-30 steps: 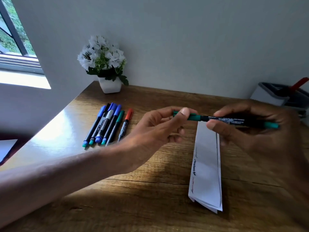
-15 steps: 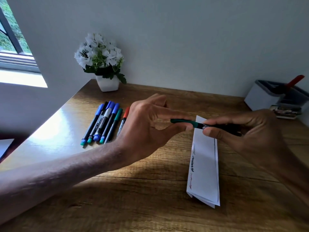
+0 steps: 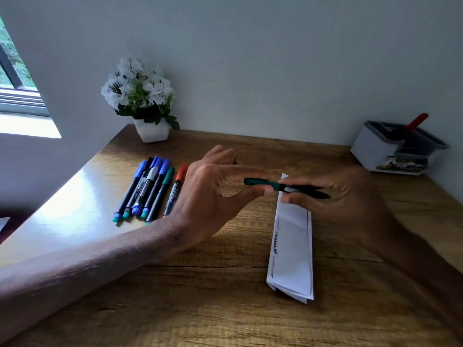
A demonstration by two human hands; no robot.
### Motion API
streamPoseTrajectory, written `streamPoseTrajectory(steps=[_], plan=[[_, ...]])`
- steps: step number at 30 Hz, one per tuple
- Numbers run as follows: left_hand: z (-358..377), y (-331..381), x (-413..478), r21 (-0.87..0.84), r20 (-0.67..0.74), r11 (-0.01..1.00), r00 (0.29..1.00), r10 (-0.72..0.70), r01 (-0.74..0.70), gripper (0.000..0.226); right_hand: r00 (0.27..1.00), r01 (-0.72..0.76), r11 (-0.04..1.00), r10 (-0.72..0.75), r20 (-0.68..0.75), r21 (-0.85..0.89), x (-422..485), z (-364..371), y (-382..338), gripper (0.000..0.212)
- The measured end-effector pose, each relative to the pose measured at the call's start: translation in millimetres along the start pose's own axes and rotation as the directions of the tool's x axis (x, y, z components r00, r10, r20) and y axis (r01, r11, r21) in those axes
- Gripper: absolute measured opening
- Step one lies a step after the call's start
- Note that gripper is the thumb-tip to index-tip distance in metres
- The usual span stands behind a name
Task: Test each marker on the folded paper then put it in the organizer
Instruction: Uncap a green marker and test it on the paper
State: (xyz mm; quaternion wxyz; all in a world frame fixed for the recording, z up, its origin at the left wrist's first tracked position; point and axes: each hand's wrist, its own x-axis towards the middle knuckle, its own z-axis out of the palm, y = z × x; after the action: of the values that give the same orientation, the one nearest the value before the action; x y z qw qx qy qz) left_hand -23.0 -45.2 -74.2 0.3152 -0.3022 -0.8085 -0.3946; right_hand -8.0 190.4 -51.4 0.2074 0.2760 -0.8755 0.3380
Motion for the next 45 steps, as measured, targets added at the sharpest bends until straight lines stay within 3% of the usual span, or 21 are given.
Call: streamPoseTrajectory(steps=[2,5,10,14,20,25,32,45], plan=[[3,3,1,-0.009,-0.013,1.0,1.0,0.015,-0.015,0.036,0.998,0.057,0.988,-0.052,0.039,-0.142,1,4,6,0.03],[8,8,-1,-0.016,0.006,1.0,1.0,-0.003,0.003,0.051,0.999,0.046,0.979,-0.045,0.009,-0.197,6,-1,18,0.025],[17,3,1,-0.039,0.078,0.98,0.979,-0.189,0.193,0.029,0.982,-0.092,0.956,0.04,-0.184,-0.28,14,-40,42,0.027],[33,-1,11,-0.049,0.128,0.936,0.932,-0.339,0.348,0.02,0.912,-0.224,0.95,0.125,-0.39,-0.219,17,-83,67,0.021],[70,-6,36,-0.051,0.114,0.91,0.908,-0.404,0.411,0.018,0.775,-0.272,0.954,0.138,-0.617,-0.128,36,-128,81,0.022],[74,-10,40,-0.058,0.106,0.902,0.901,-0.421,0.428,0.017,0.749,-0.372,0.916,0.199,-0.632,-0.152,52,-141,111,0.032],[74,-10,38,-0.053,0.129,0.908,0.905,-0.406,0.415,0.017,0.766,-0.459,0.841,0.212,-0.606,-0.287,49,-135,136,0.027],[74,-10,37,-0.047,0.152,0.916,0.909,-0.388,0.399,0.017,0.81,-0.347,0.906,0.158,-0.565,-0.244,41,-133,136,0.021]])
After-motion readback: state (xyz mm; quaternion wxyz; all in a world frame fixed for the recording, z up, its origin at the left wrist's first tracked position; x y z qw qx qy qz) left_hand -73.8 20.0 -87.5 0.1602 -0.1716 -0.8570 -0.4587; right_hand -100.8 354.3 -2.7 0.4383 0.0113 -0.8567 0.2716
